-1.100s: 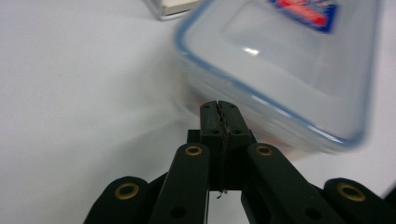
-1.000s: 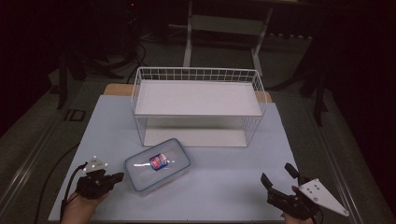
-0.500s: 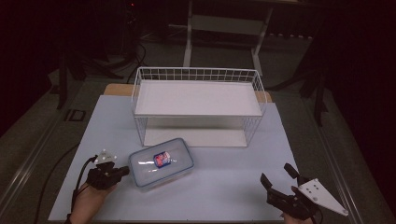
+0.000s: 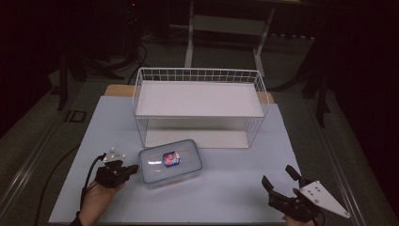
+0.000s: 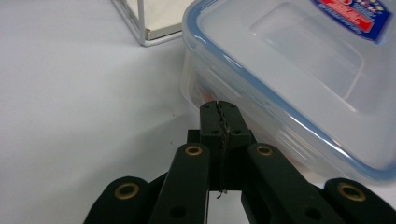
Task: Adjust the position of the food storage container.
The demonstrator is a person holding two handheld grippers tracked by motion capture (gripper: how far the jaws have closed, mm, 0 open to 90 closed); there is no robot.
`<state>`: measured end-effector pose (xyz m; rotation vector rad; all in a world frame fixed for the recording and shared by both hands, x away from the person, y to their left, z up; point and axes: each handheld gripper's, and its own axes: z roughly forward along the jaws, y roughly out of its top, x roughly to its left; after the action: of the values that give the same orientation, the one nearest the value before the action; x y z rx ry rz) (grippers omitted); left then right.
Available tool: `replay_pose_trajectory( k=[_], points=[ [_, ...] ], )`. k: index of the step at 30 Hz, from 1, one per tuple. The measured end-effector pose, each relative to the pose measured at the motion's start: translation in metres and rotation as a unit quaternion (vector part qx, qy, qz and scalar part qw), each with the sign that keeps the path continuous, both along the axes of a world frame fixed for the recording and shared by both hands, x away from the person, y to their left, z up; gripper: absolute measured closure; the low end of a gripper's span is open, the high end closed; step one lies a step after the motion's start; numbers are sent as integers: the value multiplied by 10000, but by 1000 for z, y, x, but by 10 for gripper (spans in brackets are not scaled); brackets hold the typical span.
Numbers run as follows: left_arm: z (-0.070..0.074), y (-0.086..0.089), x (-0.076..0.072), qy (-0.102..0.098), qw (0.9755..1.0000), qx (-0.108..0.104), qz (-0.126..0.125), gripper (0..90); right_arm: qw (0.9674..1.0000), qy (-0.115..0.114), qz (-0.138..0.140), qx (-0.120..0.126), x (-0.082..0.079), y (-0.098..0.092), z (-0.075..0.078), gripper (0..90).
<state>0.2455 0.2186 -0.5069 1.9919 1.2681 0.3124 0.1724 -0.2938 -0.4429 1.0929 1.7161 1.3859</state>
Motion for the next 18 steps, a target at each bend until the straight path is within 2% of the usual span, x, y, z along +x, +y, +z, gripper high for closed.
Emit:
replay_pose_trajectory(
  k=[1, 3, 5, 14, 18],
  points=[
    [1, 0, -1, -6, 10000, -41, -37, 889, 10000, 4, -1, -7, 0, 0, 0, 134],
    [3, -2, -2, -43, 10000, 43, -43, 889, 10000, 24, 15, 0, 1, 1, 0, 134],
    [2, -2, -1, -33, 10000, 10, -44, 889, 10000, 20, 33, -26, 1, 2, 0, 134],
    [1, -12, 13, 47, 9999, -29, -117, 889, 10000, 9, 31, -2, 1, 2, 0, 134],
    [1, -24, 23, 72, 9997, -57, -211, 889, 10000, 13, 31, 6, 0, 1, 0, 134]
  ],
)
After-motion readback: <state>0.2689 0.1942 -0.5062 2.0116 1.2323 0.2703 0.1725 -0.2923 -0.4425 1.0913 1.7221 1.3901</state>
